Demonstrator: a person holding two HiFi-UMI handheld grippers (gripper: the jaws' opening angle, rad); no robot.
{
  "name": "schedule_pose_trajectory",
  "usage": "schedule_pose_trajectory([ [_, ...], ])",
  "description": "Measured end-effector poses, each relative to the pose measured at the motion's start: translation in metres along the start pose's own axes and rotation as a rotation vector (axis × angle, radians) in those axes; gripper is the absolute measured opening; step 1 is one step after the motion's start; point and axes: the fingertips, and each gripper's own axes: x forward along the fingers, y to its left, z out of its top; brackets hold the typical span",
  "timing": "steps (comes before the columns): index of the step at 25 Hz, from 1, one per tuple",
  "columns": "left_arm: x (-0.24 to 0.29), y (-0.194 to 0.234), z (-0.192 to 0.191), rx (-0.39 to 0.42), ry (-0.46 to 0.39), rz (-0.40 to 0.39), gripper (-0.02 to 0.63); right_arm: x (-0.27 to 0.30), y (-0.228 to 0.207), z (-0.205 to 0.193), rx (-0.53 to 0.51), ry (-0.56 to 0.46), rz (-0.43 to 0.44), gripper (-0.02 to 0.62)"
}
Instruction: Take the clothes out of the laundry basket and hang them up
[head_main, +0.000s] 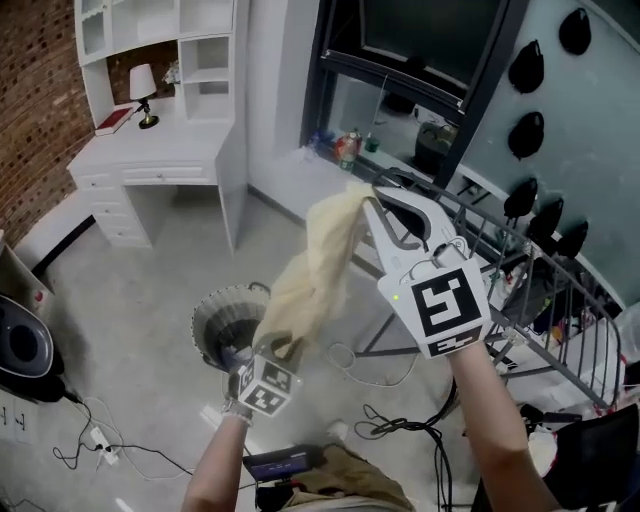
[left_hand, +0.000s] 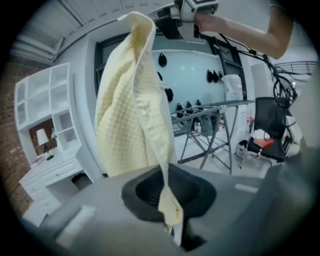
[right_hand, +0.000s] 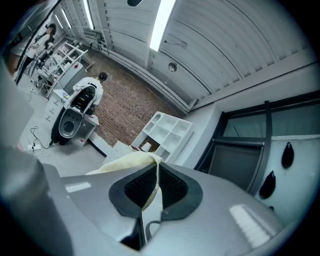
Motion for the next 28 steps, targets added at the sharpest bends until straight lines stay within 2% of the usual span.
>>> schedule_pose_trajectory([
  [3,0.011,-0.012,0.020,0.056,-0.014,-0.044,0.009,-0.029,-0.037,-0.034,-0.020,0.085,-0.089,0.012],
  [6,0.016,-0.021,0.034,0.121,-0.017,-0.079,0.008,-0.067,-0.069,-0.071,0.009,0.167,-0.193,0.012],
  [11,0.026,-0.019,0.057,0.204,-0.028,-0.077,0.006,-0.134,-0.106,-0.135,0.040,0.303,-0.320,0.012],
  [15,0.041,-0.009,0.087,0.226,-0.050,-0.063,0.006,-0.181,-0.121,-0.186,0.081,0.408,-0.376,0.012],
  [20,0.068,0.001,0.135,0.277,-0.092,-0.035,0.006,-0.225,-0.134,-0.230,0.105,0.491,-0.426,0.012],
  [24,0.091,0.006,0.179,0.322,-0.133,-0.015,0.006,-0.252,-0.153,-0.260,0.121,0.529,-0.466,0.012],
  [28,0.115,0.010,0.226,0.369,-0.161,0.016,0.006,-0.268,-0.181,-0.282,0.142,0.524,-0.497,0.012],
])
